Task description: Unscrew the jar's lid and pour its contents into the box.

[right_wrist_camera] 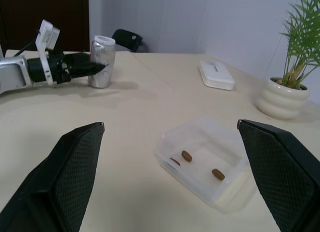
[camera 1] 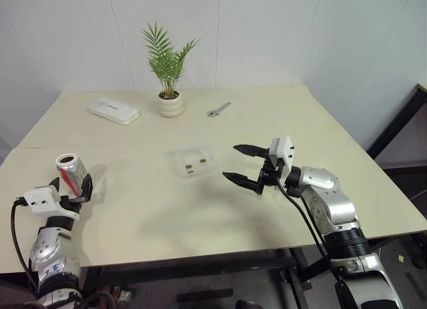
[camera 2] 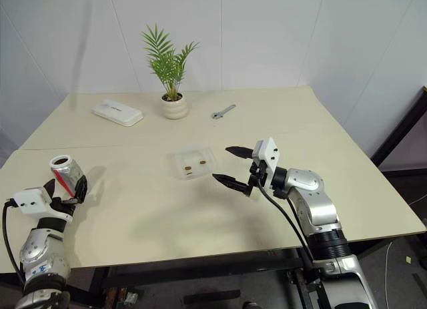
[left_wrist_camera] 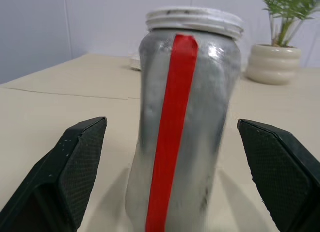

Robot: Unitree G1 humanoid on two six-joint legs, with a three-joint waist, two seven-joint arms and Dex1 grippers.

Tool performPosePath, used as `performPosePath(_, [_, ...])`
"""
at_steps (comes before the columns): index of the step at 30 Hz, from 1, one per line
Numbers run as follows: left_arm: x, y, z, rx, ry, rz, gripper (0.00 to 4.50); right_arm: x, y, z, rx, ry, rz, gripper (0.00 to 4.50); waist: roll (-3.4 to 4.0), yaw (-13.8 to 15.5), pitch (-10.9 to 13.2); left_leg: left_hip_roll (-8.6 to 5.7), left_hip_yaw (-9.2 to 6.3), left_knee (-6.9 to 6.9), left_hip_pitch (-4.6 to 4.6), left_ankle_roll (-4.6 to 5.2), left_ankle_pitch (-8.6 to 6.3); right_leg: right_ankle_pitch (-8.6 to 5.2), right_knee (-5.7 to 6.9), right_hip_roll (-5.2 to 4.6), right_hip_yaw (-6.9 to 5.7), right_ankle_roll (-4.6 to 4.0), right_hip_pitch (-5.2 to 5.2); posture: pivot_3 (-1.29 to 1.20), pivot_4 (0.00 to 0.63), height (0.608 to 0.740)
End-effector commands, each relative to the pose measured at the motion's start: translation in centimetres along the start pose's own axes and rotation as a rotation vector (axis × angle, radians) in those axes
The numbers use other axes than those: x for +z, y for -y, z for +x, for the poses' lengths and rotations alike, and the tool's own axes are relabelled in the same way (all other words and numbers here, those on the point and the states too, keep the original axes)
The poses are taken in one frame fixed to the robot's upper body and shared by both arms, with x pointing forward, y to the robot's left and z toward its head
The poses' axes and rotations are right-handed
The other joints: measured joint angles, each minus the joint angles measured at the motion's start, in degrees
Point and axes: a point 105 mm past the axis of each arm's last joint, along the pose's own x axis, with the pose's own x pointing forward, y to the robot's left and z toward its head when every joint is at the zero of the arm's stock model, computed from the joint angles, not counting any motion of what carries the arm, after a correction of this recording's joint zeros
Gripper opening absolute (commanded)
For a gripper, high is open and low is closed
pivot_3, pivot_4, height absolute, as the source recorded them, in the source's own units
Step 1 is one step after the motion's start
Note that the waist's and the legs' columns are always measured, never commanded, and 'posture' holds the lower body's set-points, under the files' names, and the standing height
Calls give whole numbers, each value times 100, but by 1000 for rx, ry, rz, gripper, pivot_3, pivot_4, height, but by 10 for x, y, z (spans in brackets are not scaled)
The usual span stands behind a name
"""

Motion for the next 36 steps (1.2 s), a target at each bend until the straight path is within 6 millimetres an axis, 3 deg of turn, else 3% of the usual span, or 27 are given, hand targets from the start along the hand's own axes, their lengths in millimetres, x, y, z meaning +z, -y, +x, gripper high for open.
performPosePath(1, [23,-4,-8,-13,47,27,4470,15,-2,0,6,42,-35,4500,0,-8,0,2,0,-1,0,0,-1,0,-1,0,0,-1,0,0,150,740])
performPosePath(6, [47,-6,-29,-134,8,120,4470,15,-6,-1,23,38,-29,4500,-2,-22,-1,4,0,-1,0,0,-2,-2,-5,0,0,-7,0,0,150,740])
performPosePath(10, [56,-2,-46,-286,-90,229,4470,15,-9,-5,51,24,-32,4500,-2,-58,-2,8,6,-6,-1,-1,-3,-17,-31,0,0,-57,0,0,150,740])
performPosePath(11, [59,4,-50,-346,-104,260,4470,16,-9,-7,59,21,-32,4500,-2,-83,-2,8,11,-9,-2,0,-2,-37,-42,0,1,-108,1,0,150,740])
performPosePath(17, [84,78,-65,-814,-105,332,4470,15,-10,-30,137,-68,-23,4500,-5,-95,-3,9,18,-11,-12,1,-6,-35,-66,-6,2,-114,1,0,150,740])
performPosePath(22, [98,110,-61,-1030,-80,365,4470,13,-4,-53,144,-135,-28,4500,-4,-161,-3,10,19,-18,-11,2,-6,-35,-73,-4,3,-115,0,0,150,740])
performPosePath(25, [103,118,-54,-1092,-73,379,4470,13,0,-68,133,-168,-38,4500,-3,-187,-2,10,21,-22,-10,6,-7,-36,-75,-3,5,-115,-1,0,150,740])
performPosePath(31, [100,112,-48,-1173,-109,408,4470,2,-1,-93,141,-273,-72,4500,-3,-249,-2,10,22,-25,-10,12,-10,-38,-77,-1,6,-115,-1,0,150,740])
performPosePath(36, [92,109,-42,-1163,-127,373,4470,9,0,-100,112,-284,-98,4500,-3,-296,-1,10,23,-18,-10,14,-10,-36,-73,-1,8,-112,-1,0,150,740])
